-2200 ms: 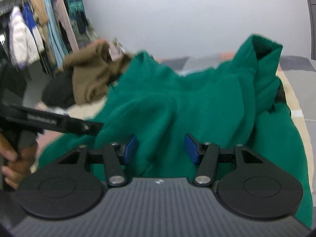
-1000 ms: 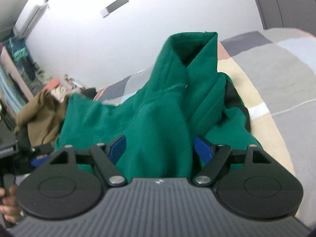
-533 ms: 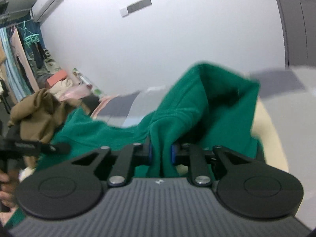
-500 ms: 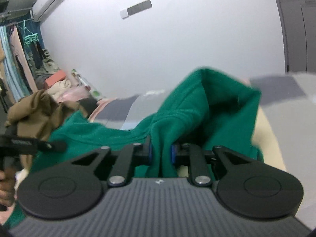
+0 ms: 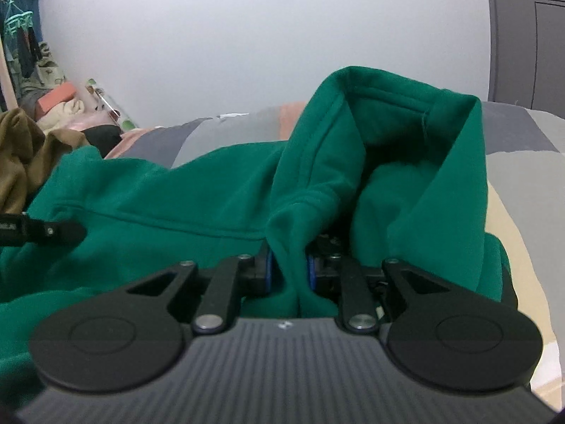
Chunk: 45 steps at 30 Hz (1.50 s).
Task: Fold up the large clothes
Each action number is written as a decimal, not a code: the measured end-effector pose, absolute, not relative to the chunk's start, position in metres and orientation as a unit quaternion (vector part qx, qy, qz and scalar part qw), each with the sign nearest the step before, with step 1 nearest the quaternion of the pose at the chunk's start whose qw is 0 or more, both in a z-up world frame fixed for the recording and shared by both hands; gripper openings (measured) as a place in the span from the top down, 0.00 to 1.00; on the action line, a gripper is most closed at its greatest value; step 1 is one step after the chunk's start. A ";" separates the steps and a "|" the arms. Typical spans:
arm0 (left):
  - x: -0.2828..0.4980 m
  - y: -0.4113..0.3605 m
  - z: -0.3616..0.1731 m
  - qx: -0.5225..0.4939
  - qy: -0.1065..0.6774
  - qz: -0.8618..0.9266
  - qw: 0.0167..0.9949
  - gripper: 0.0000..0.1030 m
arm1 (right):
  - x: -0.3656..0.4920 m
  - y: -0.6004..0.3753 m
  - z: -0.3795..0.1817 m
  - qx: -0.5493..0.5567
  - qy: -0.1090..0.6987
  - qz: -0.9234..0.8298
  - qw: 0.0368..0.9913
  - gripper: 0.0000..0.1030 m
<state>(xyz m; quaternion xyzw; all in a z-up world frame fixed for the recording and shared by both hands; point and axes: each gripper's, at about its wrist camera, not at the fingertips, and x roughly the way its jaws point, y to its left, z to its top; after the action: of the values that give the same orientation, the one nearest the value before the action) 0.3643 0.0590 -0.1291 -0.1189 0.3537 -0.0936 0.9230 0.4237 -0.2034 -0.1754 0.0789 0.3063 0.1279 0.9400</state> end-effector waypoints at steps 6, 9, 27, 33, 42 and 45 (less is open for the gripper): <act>0.317 0.056 -0.108 -0.101 0.320 -0.102 0.936 0.37 | 0.384 -0.221 -0.155 0.133 0.298 0.148 0.934 0.31; 0.283 0.045 -0.097 -0.092 0.312 -0.117 0.938 0.36 | 0.359 -0.226 -0.144 0.135 0.291 0.155 0.934 0.32; 0.197 0.000 -0.141 -0.089 0.366 -0.154 0.913 0.37 | 0.274 -0.200 -0.183 0.099 0.318 0.231 0.914 0.53; 0.185 0.016 -0.132 -0.127 0.356 -0.158 0.912 0.36 | 0.266 -0.223 -0.169 0.154 0.326 0.238 0.902 0.52; 0.133 0.076 -0.096 -0.163 0.371 -0.097 0.909 0.35 | 0.222 -0.288 -0.135 0.115 0.348 0.135 0.921 0.45; 0.117 0.110 -0.092 -0.209 0.378 -0.052 0.901 0.31 | 0.209 -0.310 -0.136 0.114 0.346 0.090 0.927 0.19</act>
<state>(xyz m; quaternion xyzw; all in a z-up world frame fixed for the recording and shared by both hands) 0.1171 0.1097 -0.0920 -0.2086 0.3778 -0.0520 0.9006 0.2093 -0.3099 -0.1358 0.1137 0.3456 0.0899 0.9271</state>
